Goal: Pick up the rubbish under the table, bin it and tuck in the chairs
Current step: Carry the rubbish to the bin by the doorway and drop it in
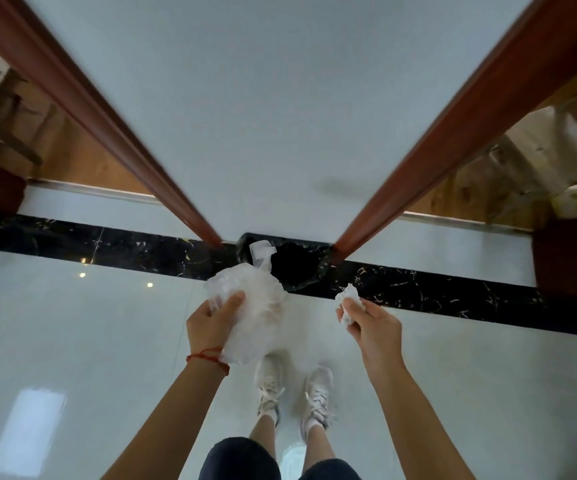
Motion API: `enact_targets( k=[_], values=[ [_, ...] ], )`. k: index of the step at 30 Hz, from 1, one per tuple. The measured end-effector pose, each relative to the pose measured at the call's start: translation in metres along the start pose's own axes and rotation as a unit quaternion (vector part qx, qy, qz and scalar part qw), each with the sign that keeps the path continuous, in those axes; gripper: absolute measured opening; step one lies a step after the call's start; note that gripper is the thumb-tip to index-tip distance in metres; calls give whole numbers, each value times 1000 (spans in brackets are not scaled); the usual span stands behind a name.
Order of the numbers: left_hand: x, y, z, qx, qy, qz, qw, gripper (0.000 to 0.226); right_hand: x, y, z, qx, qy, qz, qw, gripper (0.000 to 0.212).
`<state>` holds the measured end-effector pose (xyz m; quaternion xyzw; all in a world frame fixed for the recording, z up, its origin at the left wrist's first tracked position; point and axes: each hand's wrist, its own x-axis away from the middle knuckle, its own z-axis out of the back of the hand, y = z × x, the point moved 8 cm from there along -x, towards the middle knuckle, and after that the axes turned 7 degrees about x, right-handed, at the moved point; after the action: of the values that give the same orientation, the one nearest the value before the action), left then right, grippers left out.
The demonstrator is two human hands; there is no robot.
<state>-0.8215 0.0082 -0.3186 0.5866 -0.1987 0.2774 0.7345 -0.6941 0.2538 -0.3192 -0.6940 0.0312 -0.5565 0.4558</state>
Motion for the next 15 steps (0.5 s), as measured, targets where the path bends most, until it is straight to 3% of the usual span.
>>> enact_targets(
  k=[6,15],
  values=[
    [-53,-24,-28,0,13,-2,1000,38,-54,19,1,33,6,10,999,4],
    [-93,-70,-75,88,17,66,994,19,-95,44,11,48,20,-3,999,15]
  ],
)
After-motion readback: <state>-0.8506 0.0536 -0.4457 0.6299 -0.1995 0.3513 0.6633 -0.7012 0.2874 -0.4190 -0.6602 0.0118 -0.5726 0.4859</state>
